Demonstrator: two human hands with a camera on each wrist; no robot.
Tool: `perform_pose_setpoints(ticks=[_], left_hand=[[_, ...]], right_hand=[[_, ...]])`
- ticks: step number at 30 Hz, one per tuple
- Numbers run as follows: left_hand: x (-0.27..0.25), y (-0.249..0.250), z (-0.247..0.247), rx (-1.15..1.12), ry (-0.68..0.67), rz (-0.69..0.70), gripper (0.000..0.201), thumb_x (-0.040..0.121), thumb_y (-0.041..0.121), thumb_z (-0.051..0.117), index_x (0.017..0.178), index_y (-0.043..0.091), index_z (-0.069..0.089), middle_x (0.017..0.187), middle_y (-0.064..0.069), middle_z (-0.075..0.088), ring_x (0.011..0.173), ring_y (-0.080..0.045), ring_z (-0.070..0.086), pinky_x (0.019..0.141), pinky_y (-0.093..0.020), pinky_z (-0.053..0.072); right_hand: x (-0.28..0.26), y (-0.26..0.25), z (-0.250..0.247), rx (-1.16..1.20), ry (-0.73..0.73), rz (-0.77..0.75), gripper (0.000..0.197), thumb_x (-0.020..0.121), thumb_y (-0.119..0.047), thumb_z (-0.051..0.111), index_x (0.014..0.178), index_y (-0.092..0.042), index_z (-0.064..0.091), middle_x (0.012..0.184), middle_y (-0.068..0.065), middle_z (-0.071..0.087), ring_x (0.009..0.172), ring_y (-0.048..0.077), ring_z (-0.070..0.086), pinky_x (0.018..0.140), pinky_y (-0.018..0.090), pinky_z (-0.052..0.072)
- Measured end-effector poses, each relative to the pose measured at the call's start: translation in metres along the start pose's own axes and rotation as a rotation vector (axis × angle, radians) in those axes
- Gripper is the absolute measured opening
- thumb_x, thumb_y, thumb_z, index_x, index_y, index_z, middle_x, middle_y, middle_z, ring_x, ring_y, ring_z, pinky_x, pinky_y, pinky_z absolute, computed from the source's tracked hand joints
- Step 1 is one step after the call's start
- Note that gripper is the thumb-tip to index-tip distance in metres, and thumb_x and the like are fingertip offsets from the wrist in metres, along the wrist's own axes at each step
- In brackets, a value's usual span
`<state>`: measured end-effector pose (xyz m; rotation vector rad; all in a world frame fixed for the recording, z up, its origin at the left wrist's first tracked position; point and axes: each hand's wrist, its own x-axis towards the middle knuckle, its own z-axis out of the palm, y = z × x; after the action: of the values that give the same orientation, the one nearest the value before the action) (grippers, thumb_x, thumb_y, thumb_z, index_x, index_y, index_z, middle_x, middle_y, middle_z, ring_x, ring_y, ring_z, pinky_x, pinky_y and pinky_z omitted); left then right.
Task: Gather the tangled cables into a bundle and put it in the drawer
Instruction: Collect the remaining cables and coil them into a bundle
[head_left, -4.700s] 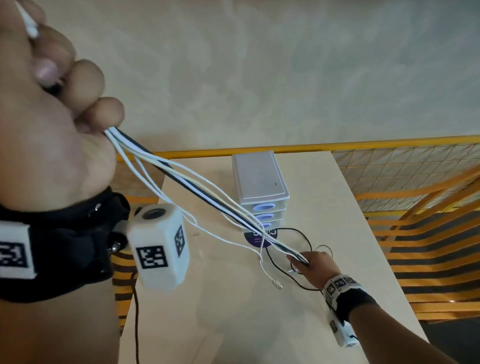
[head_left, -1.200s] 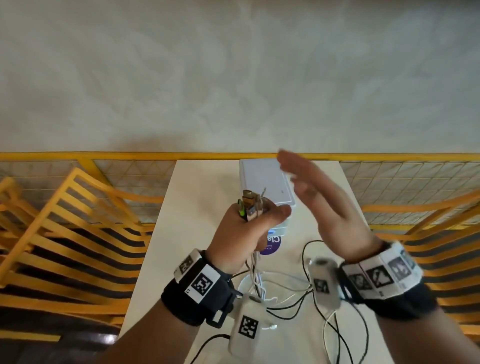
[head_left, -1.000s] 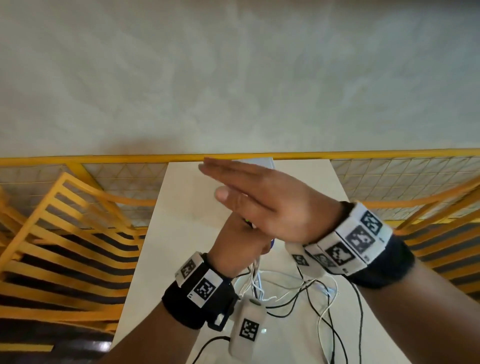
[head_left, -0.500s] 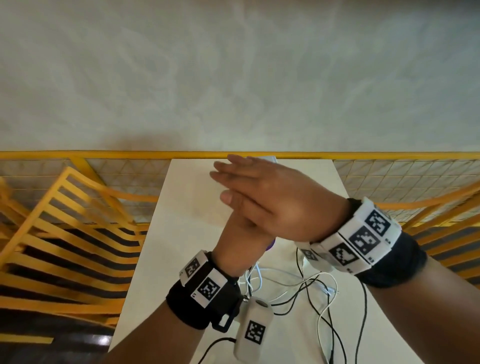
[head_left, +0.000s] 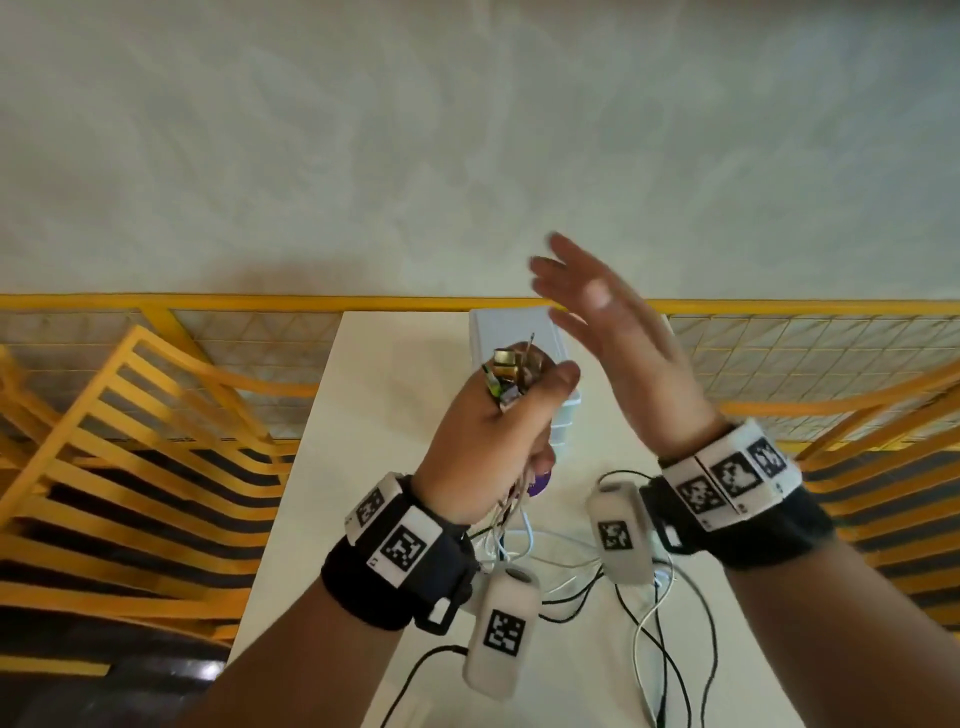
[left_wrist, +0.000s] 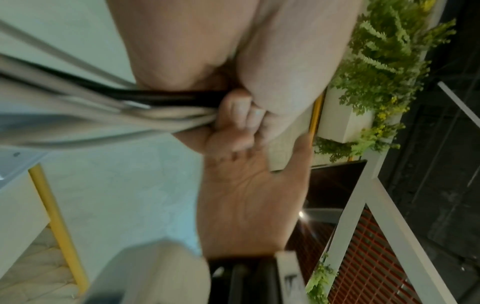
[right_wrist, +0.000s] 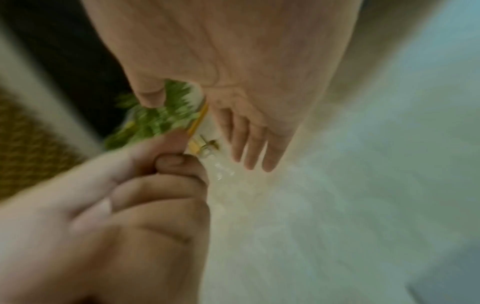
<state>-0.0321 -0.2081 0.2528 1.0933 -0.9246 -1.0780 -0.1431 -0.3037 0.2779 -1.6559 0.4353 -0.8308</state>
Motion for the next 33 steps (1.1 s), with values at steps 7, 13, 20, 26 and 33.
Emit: perform_pose_setpoints(ticks=[7, 13, 20, 26, 33], left_hand=[[0.012, -0.005, -0.016, -0.370, 0.116, -0.073, 0.040, 0.094, 0.027, 0.067, 0.064, 0.017, 0.043, 0.055, 0.004, 0.029, 0.047, -0.009, 0.032, 0.045, -0.022, 0.031], [0.018, -0.003, -0.029, -0.466, 0.104, -0.144, 0.045, 0.101, 0.029, 0.056, 0.065, 0.020, 0.032, 0.051, 0.007, 0.022, 0.043, -0.009, 0.018, 0.044, -0.023, 0.020], [0.019, -0.006, -0.033, -0.445, 0.086, -0.102, 0.044, 0.104, 0.033, 0.053, 0.066, 0.019, 0.035, 0.052, 0.008, 0.025, 0.043, -0.007, 0.022, 0.045, -0.022, 0.026], [0.017, -0.014, -0.033, -0.449, 0.084, -0.076, 0.026, 0.092, 0.033, 0.069, 0.076, 0.017, 0.057, 0.057, 0.005, 0.039, 0.053, -0.012, 0.050, 0.069, -0.029, 0.051], [0.018, -0.012, -0.041, -0.508, -0.050, -0.166, 0.036, 0.098, 0.042, 0.057, 0.074, 0.021, 0.040, 0.049, 0.010, 0.028, 0.041, -0.007, 0.020, 0.047, -0.024, 0.026]], right_hand=[[-0.041, 0.057, 0.052, 0.133, -0.223, 0.397, 0.094, 0.069, -0.095, 0.047, 0.094, -0.006, 0.067, 0.077, 0.018, 0.070, 0.066, 0.029, 0.068, 0.069, 0.040, 0.054], [-0.055, 0.063, 0.054, 0.037, -0.133, 0.389, 0.050, 0.093, -0.065, 0.047, 0.062, -0.026, 0.045, 0.053, -0.010, 0.038, 0.046, 0.012, 0.034, 0.049, 0.028, 0.035], [-0.063, 0.067, 0.045, -0.058, -0.189, 0.320, 0.036, 0.106, -0.045, 0.036, 0.083, -0.024, 0.055, 0.054, -0.010, 0.036, 0.047, 0.013, 0.035, 0.051, 0.032, 0.042], [-0.061, 0.070, 0.047, -0.145, -0.152, 0.223, 0.036, 0.109, -0.038, 0.032, 0.081, -0.018, 0.045, 0.062, -0.004, 0.034, 0.056, 0.015, 0.029, 0.051, 0.026, 0.030], [-0.065, 0.071, 0.038, -0.143, -0.242, 0.327, 0.039, 0.106, -0.047, 0.036, 0.080, -0.024, 0.054, 0.055, -0.008, 0.037, 0.050, 0.015, 0.035, 0.051, 0.026, 0.039]])
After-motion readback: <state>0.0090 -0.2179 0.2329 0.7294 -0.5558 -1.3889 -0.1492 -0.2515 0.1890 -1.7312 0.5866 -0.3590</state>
